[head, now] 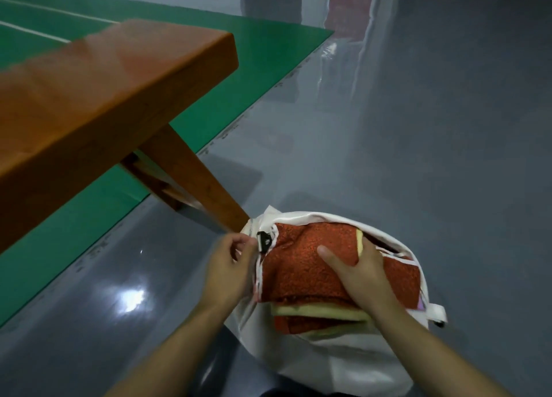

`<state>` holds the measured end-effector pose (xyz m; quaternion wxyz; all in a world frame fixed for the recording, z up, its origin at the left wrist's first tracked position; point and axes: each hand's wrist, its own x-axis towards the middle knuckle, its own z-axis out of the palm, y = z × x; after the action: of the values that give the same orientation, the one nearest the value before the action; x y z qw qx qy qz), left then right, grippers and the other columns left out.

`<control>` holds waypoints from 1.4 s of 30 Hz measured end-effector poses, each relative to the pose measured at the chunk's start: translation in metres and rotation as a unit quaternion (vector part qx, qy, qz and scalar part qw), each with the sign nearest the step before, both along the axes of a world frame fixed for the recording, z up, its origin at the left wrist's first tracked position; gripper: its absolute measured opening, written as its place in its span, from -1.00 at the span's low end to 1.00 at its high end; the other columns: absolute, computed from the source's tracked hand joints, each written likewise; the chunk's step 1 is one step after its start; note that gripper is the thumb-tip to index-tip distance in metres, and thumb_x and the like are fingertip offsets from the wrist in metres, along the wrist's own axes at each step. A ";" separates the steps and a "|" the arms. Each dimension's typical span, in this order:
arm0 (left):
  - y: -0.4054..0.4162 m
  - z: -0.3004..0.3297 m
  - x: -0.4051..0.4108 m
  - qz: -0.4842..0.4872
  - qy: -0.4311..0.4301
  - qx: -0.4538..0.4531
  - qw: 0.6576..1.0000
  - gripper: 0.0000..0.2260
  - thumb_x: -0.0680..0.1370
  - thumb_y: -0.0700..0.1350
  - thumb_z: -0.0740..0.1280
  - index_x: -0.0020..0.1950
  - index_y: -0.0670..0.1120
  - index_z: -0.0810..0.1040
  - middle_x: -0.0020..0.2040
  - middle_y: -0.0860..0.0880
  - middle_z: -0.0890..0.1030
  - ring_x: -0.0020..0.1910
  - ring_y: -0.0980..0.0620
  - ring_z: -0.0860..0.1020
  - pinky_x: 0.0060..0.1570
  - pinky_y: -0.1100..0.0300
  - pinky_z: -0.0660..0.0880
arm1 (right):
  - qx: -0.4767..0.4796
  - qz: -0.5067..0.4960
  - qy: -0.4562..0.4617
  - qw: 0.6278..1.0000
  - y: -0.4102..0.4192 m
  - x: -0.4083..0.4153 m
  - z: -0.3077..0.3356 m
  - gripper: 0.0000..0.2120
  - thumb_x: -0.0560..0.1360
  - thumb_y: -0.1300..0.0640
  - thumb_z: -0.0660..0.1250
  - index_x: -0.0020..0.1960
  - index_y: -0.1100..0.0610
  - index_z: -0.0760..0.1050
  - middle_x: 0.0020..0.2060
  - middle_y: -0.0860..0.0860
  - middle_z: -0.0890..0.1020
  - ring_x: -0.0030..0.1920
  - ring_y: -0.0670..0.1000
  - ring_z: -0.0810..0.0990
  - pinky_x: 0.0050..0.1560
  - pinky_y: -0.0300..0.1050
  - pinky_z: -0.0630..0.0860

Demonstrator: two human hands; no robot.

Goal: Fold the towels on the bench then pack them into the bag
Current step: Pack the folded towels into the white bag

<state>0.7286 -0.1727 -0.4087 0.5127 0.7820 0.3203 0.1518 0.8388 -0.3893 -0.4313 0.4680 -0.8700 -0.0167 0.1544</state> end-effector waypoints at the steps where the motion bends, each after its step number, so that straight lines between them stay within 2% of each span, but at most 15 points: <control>1: -0.005 0.001 -0.005 0.045 0.002 -0.025 0.999 -0.91 0.63 -0.01 0.35 0.01 0.00 0.58 -0.07 0.01 0.64 -0.05 0.00 0.60 0.00 0.06 0.54 | -0.036 -0.003 -0.036 0.999 0.001 -0.012 0.005 0.00 0.25 -0.53 0.43 0.50 0.01 0.32 0.40 0.02 0.43 0.42 0.07 0.38 0.48 0.09 0.31; 4: -0.018 -0.014 -0.023 0.137 0.009 -0.156 0.978 -0.74 0.65 0.05 0.30 -0.05 -0.12 0.61 -0.17 -0.15 0.67 -0.16 -0.11 0.64 0.00 -0.12 0.61 | -0.056 0.068 -0.285 0.954 -0.002 -0.038 0.023 -0.31 0.44 -0.38 0.39 0.39 0.05 0.44 0.32 -0.03 0.44 0.36 0.00 0.36 0.43 0.00 0.28; 6: -0.026 -0.039 -0.036 0.133 0.044 -0.199 0.970 -0.61 0.57 0.21 0.29 -0.16 -0.09 0.64 -0.22 -0.17 0.68 -0.16 -0.18 0.66 0.02 -0.22 0.62 | -0.038 0.244 -0.437 0.865 -0.004 -0.049 0.022 -0.49 0.51 -0.32 0.36 0.24 0.05 0.58 0.26 -0.03 0.54 0.30 0.01 0.47 0.36 0.04 0.37; 8: -0.035 -0.058 -0.041 0.124 0.081 -0.224 0.963 -0.62 0.55 0.24 0.25 -0.25 0.01 0.65 -0.18 -0.12 0.69 -0.08 -0.21 0.67 0.09 -0.24 0.60 | -0.128 0.397 -0.493 0.763 -0.008 -0.052 0.008 -0.39 0.50 -0.40 0.29 0.35 0.00 0.54 0.39 0.02 0.51 0.42 0.10 0.45 0.41 0.20 0.36; 10: -0.042 -0.059 -0.040 0.154 0.095 -0.248 0.952 -0.65 0.64 0.13 0.22 -0.26 0.07 0.63 -0.05 -0.08 0.69 0.01 -0.16 0.64 0.19 -0.18 0.56 | -0.248 0.463 -0.468 0.711 -0.011 -0.047 -0.006 -0.20 0.44 -0.51 0.19 0.55 -0.11 0.30 0.54 0.05 0.34 0.54 0.17 0.30 0.48 0.35 0.24; 13: -0.047 -0.065 -0.036 0.179 0.078 -0.287 0.938 -0.68 0.58 0.21 0.24 -0.16 0.07 0.66 0.03 -0.07 0.70 0.06 -0.11 0.64 0.22 -0.15 0.55 | -0.326 0.454 -0.412 0.720 -0.005 -0.035 -0.009 -0.06 0.32 -0.54 0.23 0.60 -0.18 0.14 0.55 0.07 0.30 0.52 0.22 0.28 0.45 0.39 0.23; 16: -0.051 -0.092 -0.035 0.184 0.052 -0.322 0.927 -0.63 0.35 0.36 0.26 -0.16 0.17 0.72 -0.05 -0.04 0.73 0.04 -0.14 0.68 0.18 -0.20 0.58 | -0.326 0.426 -0.403 0.741 0.004 -0.023 -0.012 -0.15 0.23 -0.36 0.46 0.46 -0.16 0.33 0.38 0.05 0.47 0.33 0.19 0.46 0.26 0.22 0.40; 18: -0.058 -0.084 -0.036 0.192 0.037 -0.369 0.909 -0.70 0.42 0.31 0.30 -0.10 0.19 0.73 -0.02 -0.03 0.74 0.07 -0.13 0.68 0.20 -0.18 0.57 | -0.316 0.401 -0.409 0.756 0.007 -0.014 -0.016 -0.23 0.18 -0.21 0.53 0.36 -0.12 0.42 0.24 0.01 0.53 0.17 0.13 0.52 0.08 0.10 0.42; 21: -0.067 -0.075 -0.033 0.211 0.019 -0.438 0.874 -0.76 0.59 0.09 0.36 0.02 -0.04 0.72 -0.02 -0.07 0.75 0.05 -0.11 0.69 0.21 -0.08 0.58 | -0.316 0.354 -0.399 0.785 0.012 0.001 -0.018 -0.30 0.19 -0.17 0.55 0.29 -0.11 0.47 0.12 -0.05 0.54 0.06 0.08 0.52 -0.03 0.04 0.38; 25: -0.084 -0.077 -0.030 0.267 0.011 -0.511 0.817 -0.77 0.57 -0.09 0.43 0.12 -0.23 0.67 -0.04 -0.19 0.73 0.00 -0.14 0.69 -0.06 0.07 0.62 | -0.317 0.349 -0.346 0.811 0.021 0.017 -0.013 -0.33 0.26 -0.28 0.51 0.31 -0.13 0.45 0.09 -0.10 0.52 0.07 0.06 0.51 -0.04 0.03 0.36; 28: -0.093 -0.081 -0.025 0.299 -0.019 -0.539 0.787 -0.78 0.65 -0.10 0.34 0.17 -0.23 0.62 -0.07 -0.19 0.70 -0.09 -0.09 0.66 -0.25 0.15 0.65 | -0.308 0.366 -0.296 0.827 0.021 0.028 -0.009 -0.30 0.30 -0.35 0.46 0.36 -0.15 0.40 0.14 -0.12 0.49 0.13 0.04 0.46 0.03 0.04 0.35; 30: -0.100 -0.079 -0.019 0.287 -0.029 -0.540 0.791 -0.79 0.60 -0.03 0.41 0.09 -0.17 0.66 -0.11 -0.14 0.72 -0.12 -0.05 0.66 -0.20 0.16 0.64 | -0.299 0.378 -0.260 0.837 0.020 0.034 -0.008 -0.22 0.26 -0.46 0.39 0.38 -0.17 0.36 0.15 -0.13 0.45 0.14 0.01 0.41 0.05 0.01 0.33; 34: -0.113 -0.082 -0.009 0.257 -0.023 -0.500 0.826 -0.81 0.42 -0.01 0.58 -0.11 -0.12 0.71 -0.13 -0.09 0.75 -0.07 -0.07 0.68 0.11 -0.01 0.60 | -0.279 0.392 -0.215 0.850 0.017 0.038 -0.005 0.09 0.05 -0.76 0.07 0.43 -0.17 0.28 0.21 -0.15 0.39 0.18 -0.04 0.34 0.16 0.01 0.31; 37: -0.115 -0.084 -0.006 0.269 -0.017 -0.481 0.834 -0.71 0.33 0.00 0.61 -0.10 -0.14 0.70 -0.14 -0.12 0.74 -0.12 -0.09 0.65 0.09 -0.01 0.61 | -0.287 0.388 -0.222 0.847 0.015 0.038 -0.008 0.09 0.09 -0.78 0.01 0.45 -0.17 0.25 0.25 -0.14 0.38 0.23 -0.02 0.35 0.26 0.06 0.32; 42: -0.114 -0.082 -0.007 0.297 -0.042 -0.476 0.827 -0.88 0.52 -0.15 0.52 -0.16 -0.16 0.66 -0.26 -0.07 0.68 -0.14 -0.10 0.60 0.03 0.01 0.57 | -0.282 0.385 -0.230 0.849 0.015 0.038 -0.011 -0.02 0.19 -0.74 0.02 0.44 -0.20 0.24 0.22 -0.14 0.39 0.21 -0.01 0.37 0.25 0.06 0.33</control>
<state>0.7219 -0.2864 -0.4910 0.7648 0.3007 0.5473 0.1582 0.8764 -0.3745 -0.4422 0.0887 -0.8991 -0.4127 0.1159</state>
